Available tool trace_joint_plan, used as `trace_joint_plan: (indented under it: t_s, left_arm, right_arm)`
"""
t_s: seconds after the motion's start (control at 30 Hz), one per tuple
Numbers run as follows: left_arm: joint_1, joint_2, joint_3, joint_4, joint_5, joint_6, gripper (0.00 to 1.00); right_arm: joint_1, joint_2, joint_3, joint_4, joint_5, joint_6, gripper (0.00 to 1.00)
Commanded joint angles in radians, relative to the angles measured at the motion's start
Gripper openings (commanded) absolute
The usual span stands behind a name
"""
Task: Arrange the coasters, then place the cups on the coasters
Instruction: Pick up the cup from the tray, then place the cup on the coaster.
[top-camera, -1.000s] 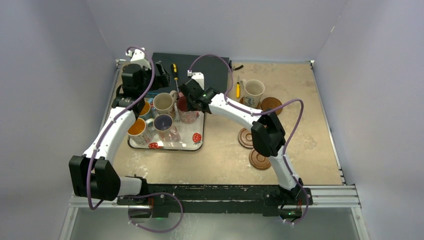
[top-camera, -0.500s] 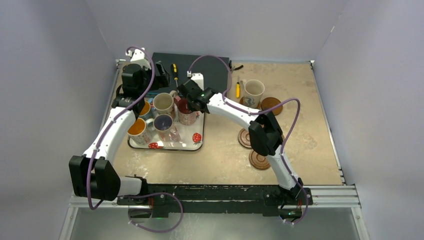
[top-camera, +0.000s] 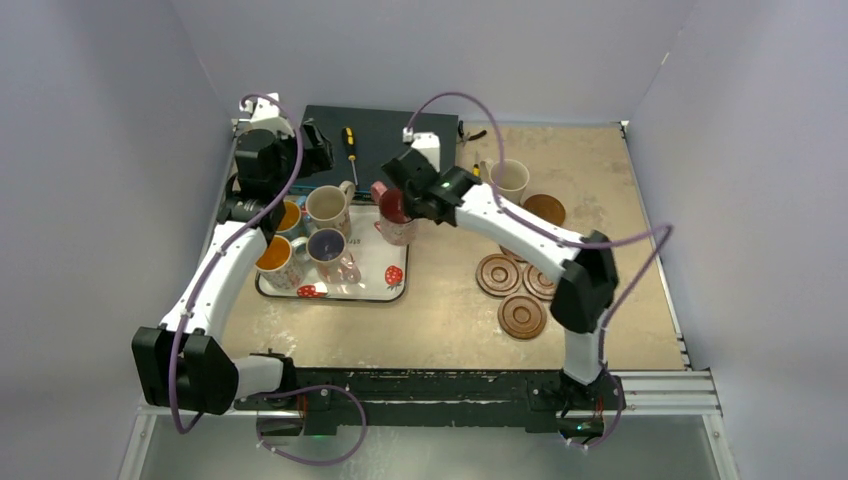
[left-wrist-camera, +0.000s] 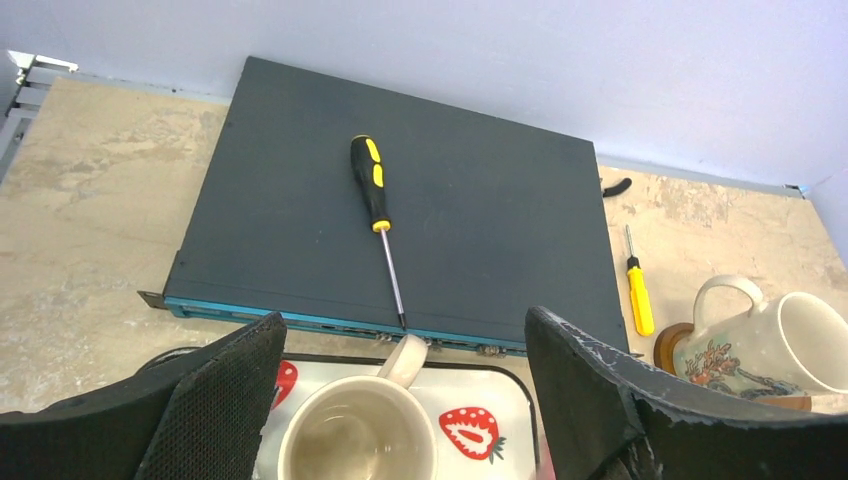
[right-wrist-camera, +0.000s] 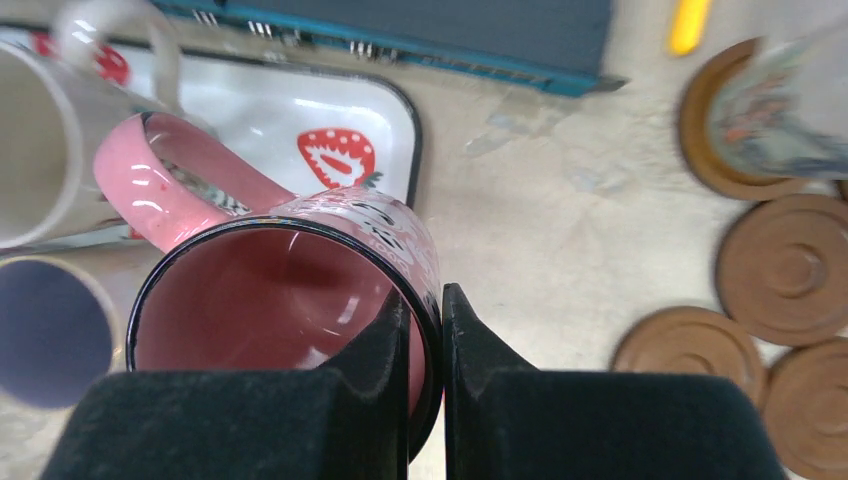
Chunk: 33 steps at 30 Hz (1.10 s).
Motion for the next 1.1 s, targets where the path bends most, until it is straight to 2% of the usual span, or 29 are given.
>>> trace_joint_plan:
  t_s: [0.0,0.13,0.3,0.43,0.77,1.07]
  left_arm:
    - [0.008,-0.037,-0.011,0.050,-0.028,-0.010,0.85]
    - [0.008,-0.042,-0.010,0.050,-0.024,-0.017,0.85]
    - [0.007,-0.047,-0.024,0.052,-0.031,-0.021,0.83]
    - [0.006,-0.044,-0.024,0.051,-0.031,-0.021,0.83]
    - [0.006,-0.036,-0.028,0.083,-0.033,-0.019,0.82]
    - [0.006,-0.026,-0.024,0.080,-0.029,-0.018,0.82]
  right_arm:
    - [-0.029,-0.273,0.002,-0.008,0.138,0.013,0.00]
    - [-0.107,-0.437,-0.071,-0.028,0.171,-0.012,0.00]
    - [-0.300,-0.618,-0.196,0.050,0.120,-0.109,0.00]
    - [-0.475,-0.700,-0.267,0.109,0.054,-0.203,0.00]
    - [-0.820,-0.700,-0.392,0.219,-0.171,-0.310,0.00]
    - [-0.958,-0.650,-0.528,0.360,-0.331,-0.376,0.00]
